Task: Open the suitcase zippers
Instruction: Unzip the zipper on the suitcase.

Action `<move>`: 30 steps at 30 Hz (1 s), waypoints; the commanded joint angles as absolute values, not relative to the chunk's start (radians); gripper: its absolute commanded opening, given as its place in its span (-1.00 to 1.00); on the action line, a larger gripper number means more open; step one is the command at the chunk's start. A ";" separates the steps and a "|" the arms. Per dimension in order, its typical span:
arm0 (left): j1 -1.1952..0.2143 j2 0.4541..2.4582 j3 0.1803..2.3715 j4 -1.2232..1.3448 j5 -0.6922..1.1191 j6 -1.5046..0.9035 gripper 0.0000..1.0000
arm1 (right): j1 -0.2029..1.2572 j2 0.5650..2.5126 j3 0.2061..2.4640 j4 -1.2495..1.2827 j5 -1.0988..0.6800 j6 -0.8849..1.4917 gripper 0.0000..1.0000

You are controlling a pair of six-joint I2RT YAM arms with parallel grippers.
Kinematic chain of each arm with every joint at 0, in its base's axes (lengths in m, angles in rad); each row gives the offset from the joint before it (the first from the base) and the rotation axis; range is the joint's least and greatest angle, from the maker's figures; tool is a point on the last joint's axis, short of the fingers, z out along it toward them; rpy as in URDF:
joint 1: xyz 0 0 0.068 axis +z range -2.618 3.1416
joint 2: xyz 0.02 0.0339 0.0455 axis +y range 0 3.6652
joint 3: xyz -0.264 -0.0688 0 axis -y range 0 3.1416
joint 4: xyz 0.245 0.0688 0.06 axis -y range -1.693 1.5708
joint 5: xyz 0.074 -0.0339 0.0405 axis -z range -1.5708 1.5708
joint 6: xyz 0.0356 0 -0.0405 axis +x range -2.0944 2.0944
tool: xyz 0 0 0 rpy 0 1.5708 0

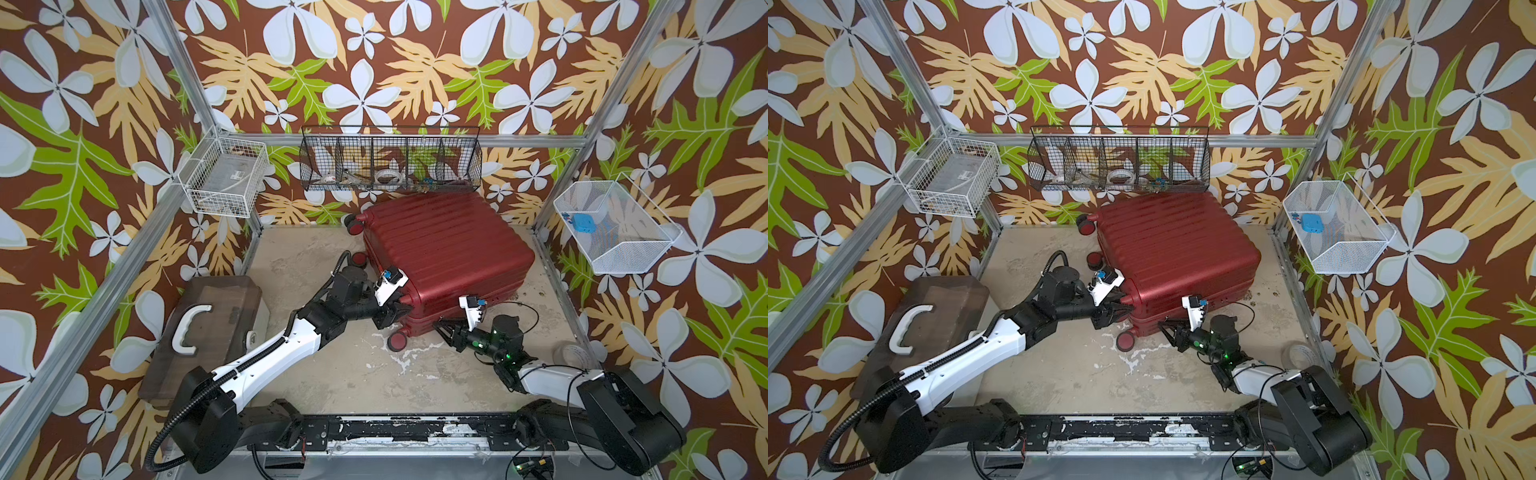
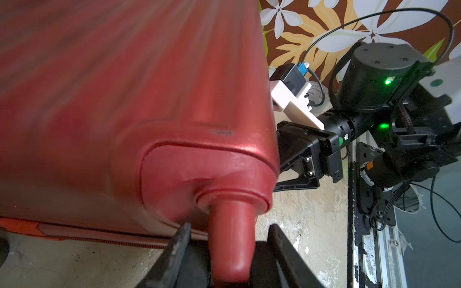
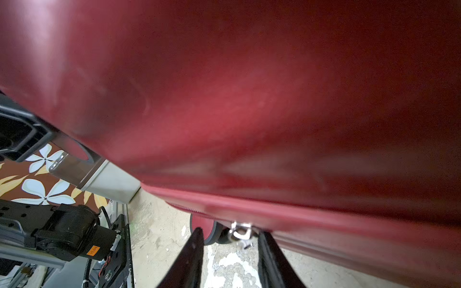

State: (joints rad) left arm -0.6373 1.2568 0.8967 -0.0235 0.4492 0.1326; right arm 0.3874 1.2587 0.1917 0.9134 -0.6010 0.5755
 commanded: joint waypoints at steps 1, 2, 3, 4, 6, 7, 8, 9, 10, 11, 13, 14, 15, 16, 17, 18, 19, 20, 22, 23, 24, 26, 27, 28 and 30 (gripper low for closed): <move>-0.635 1.256 0.899 0.064 0.441 0.108 -1.00 | 0.387 1.256 0.207 0.972 -0.529 0.555 -0.36; -0.635 1.256 0.897 0.064 0.442 0.107 -1.00 | 0.387 1.254 0.204 0.971 -0.519 0.558 -0.50; -0.636 1.257 0.897 0.064 0.442 0.107 -1.00 | 0.387 1.251 0.203 0.971 -0.503 0.561 -0.59; -0.636 1.257 0.897 0.064 0.442 0.107 -1.00 | 0.387 1.246 0.201 0.970 -0.494 0.563 -0.63; -0.636 1.256 0.896 0.067 0.441 0.109 -1.00 | 0.387 1.240 0.202 0.959 -0.480 0.563 -0.68; -0.636 1.257 0.894 0.066 0.441 0.109 -1.00 | 0.387 1.237 0.204 0.954 -0.475 0.562 -0.69; -0.636 1.256 0.894 0.066 0.441 0.109 -1.00 | 0.387 1.232 0.204 0.947 -0.470 0.563 -0.70; -0.636 1.255 0.894 0.064 0.441 0.109 -1.00 | 0.387 1.227 0.204 0.944 -0.462 0.564 -0.71; -0.635 1.255 0.893 0.064 0.440 0.109 -1.00 | 0.387 1.221 0.203 0.941 -0.453 0.569 -0.72; -0.635 1.253 0.893 0.064 0.441 0.109 -1.00 | 0.387 1.212 0.202 0.932 -0.440 0.572 -0.75; -0.635 1.252 0.891 0.064 0.439 0.110 -1.00 | 0.387 1.192 0.207 0.896 -0.406 0.568 -0.83; -0.635 1.252 0.891 0.064 0.439 0.110 -1.00 | 0.387 1.178 0.207 0.875 -0.386 0.557 -0.88; -0.635 1.252 0.891 0.064 0.439 0.110 -1.00 | 0.388 1.166 0.206 0.859 -0.372 0.549 -0.93; -0.635 1.250 0.891 0.064 0.439 0.110 -1.00 | 0.388 1.152 0.208 0.831 -0.351 0.535 -0.97; -0.635 1.250 0.890 0.064 0.439 0.112 -1.00 | 0.389 1.136 0.213 0.799 -0.331 0.521 -1.00; -0.634 1.250 0.889 0.064 0.437 0.112 -1.00 | 0.388 1.126 0.216 0.778 -0.316 0.512 -1.00; -0.634 1.246 0.888 0.064 0.436 0.113 -1.00 | 0.388 1.112 0.216 0.760 -0.298 0.503 -1.00; -0.631 1.244 0.885 0.064 0.436 0.113 -1.00 | 0.389 1.102 0.219 0.740 -0.285 0.495 -1.00; -0.625 1.240 0.881 0.067 0.431 0.111 -1.00 | 0.388 1.097 0.230 0.707 -0.272 0.480 -1.00; -0.620 1.235 0.878 0.068 0.429 0.109 -1.00 | 0.388 1.098 0.235 0.694 -0.267 0.473 -1.00; -0.615 1.232 0.875 0.068 0.427 0.110 -1.00 | 0.388 1.098 0.239 0.682 -0.259 0.467 -1.00; -0.597 1.218 0.870 0.058 0.408 0.120 -1.00 | 0.389 1.099 0.248 0.642 -0.225 0.449 -1.00; -0.585 1.210 0.867 0.051 0.398 0.130 -1.00 | 0.390 1.098 0.255 0.617 -0.206 0.440 -1.00; -0.570 1.196 0.862 0.040 0.383 0.145 -1.00 | 0.389 1.096 0.265 0.591 -0.184 0.430 -1.00; -0.540 1.163 0.845 0.030 0.339 0.176 -1.00 | 0.387 1.085 0.278 0.561 -0.152 0.418 -1.00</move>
State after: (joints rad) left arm -0.5709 1.1988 0.8513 -0.0063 0.4522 0.1570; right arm 0.3908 1.0943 0.2615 0.5941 -0.3019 0.4564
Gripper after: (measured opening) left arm 0.487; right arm 0.049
